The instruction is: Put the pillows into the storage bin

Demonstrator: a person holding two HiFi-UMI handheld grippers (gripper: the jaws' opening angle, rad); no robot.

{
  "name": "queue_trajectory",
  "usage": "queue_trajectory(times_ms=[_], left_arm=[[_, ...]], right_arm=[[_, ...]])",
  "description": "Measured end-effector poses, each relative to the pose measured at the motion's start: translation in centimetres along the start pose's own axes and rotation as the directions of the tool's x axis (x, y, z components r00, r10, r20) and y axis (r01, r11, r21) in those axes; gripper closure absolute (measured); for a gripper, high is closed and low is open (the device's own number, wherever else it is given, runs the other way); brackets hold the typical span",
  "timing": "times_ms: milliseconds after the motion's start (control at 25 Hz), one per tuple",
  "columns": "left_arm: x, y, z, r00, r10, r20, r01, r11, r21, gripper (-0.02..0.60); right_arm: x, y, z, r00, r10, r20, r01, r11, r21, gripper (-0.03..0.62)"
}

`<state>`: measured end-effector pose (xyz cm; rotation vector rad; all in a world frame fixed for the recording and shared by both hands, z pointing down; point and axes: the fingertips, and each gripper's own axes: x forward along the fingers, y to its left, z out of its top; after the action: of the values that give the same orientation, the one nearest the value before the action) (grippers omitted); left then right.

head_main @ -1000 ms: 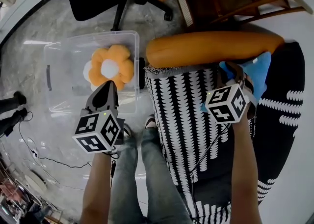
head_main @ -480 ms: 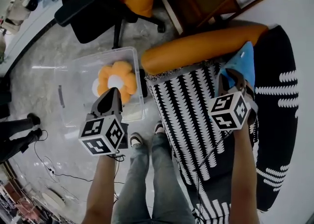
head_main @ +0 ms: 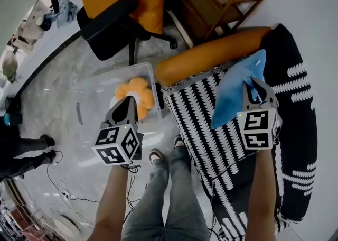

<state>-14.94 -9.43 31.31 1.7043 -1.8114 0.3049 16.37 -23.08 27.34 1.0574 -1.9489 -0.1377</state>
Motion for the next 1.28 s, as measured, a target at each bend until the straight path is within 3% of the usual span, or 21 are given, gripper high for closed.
queue_trajectory(times_ms=[160,320,520,720,960,1280], left_arm=[[-3.3,0.1,1.1,1.000,-0.007,0.021,0.006,1.000,0.031,0.571],[-6.7,2.0,3.1,0.997,0.014,0.082,-0.016,0.999,0.030,0.571],[-11.6,5.9,4.9,0.985,0.071,0.156,-0.069,0.997,-0.018,0.571],[-16.6,11.2,4.7,0.968,0.160,0.195,-0.145,0.985,-0.090,0.571],[-23.1,19.5,1.2,0.933,0.309,0.187,-0.269,0.939,-0.212,0.571],[-30.2,28.4,-4.4,0.860,0.488,0.148,-0.414,0.838,-0.355,0.571]], right_arm=[[-4.4,0.2,4.5,0.993,0.035,0.110,-0.047,0.994,0.103,0.540],[-7.8,2.6,9.4,0.976,0.062,0.207,-0.092,0.986,0.136,0.542],[-10.9,7.4,16.0,0.953,0.096,0.287,-0.128,0.987,0.093,0.542],[-12.1,12.6,21.3,0.932,0.169,0.320,-0.174,0.985,-0.013,0.542],[-13.0,21.2,28.3,0.876,0.312,0.368,-0.279,0.950,-0.140,0.542],[-11.5,34.1,33.7,0.795,0.481,0.369,-0.404,0.875,-0.268,0.540]])
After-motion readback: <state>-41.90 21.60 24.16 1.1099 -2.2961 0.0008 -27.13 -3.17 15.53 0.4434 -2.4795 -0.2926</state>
